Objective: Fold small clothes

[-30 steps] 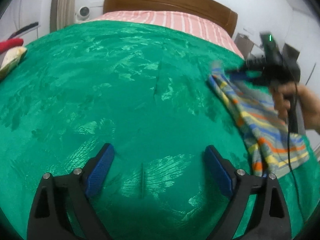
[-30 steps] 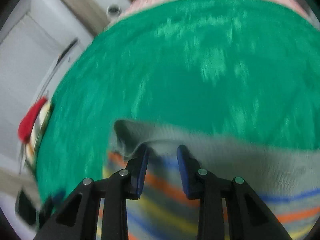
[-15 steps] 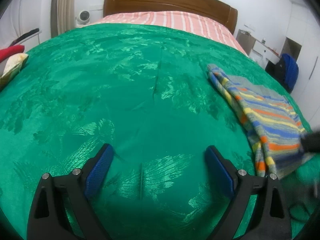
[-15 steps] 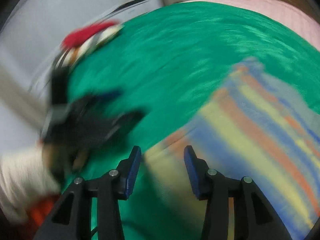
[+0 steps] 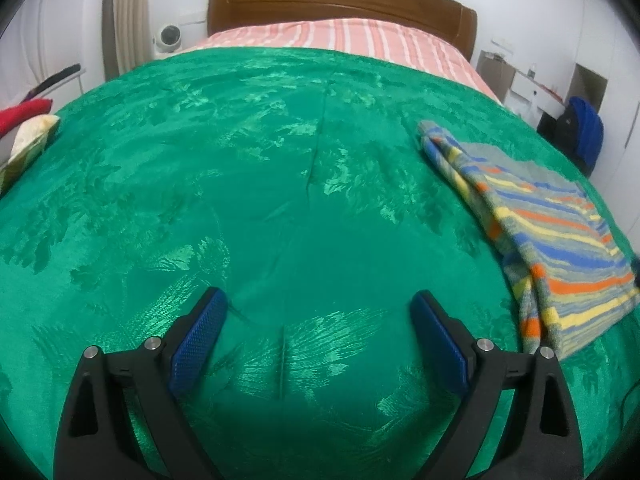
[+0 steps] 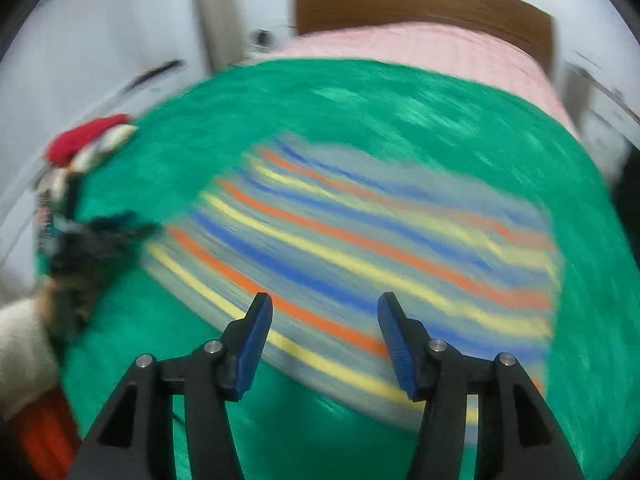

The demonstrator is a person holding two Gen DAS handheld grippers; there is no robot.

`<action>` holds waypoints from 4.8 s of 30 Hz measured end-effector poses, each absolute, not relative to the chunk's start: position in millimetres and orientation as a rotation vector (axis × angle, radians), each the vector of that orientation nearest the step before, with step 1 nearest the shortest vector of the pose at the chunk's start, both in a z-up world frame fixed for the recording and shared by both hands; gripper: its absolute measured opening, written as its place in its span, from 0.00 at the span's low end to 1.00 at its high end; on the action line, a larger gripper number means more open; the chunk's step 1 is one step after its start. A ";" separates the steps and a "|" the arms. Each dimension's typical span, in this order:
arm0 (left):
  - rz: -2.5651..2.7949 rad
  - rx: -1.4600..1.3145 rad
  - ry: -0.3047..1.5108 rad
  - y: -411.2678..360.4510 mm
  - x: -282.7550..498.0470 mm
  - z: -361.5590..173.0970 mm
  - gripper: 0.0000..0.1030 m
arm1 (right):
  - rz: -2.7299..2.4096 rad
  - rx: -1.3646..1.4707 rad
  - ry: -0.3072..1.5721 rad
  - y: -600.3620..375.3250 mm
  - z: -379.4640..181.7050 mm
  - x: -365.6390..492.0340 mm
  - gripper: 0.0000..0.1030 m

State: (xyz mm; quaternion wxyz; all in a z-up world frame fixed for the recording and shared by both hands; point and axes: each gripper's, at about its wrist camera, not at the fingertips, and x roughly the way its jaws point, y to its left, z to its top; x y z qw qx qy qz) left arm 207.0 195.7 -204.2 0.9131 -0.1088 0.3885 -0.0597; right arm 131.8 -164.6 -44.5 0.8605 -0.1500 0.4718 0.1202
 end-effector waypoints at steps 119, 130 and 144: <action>-0.348 -0.429 0.764 118.7 158.4 -135.5 0.08 | 0.509 0.111 1.160 -39.9 -98.1 317.6 0.08; -0.361 -0.586 0.720 159.1 159.6 -130.7 0.75 | 0.501 0.132 1.021 -73.2 -46.6 286.5 0.44; -0.229 -0.445 0.919 140.8 181.7 -161.6 0.05 | 0.437 -0.104 1.076 -130.5 -106.9 152.3 0.28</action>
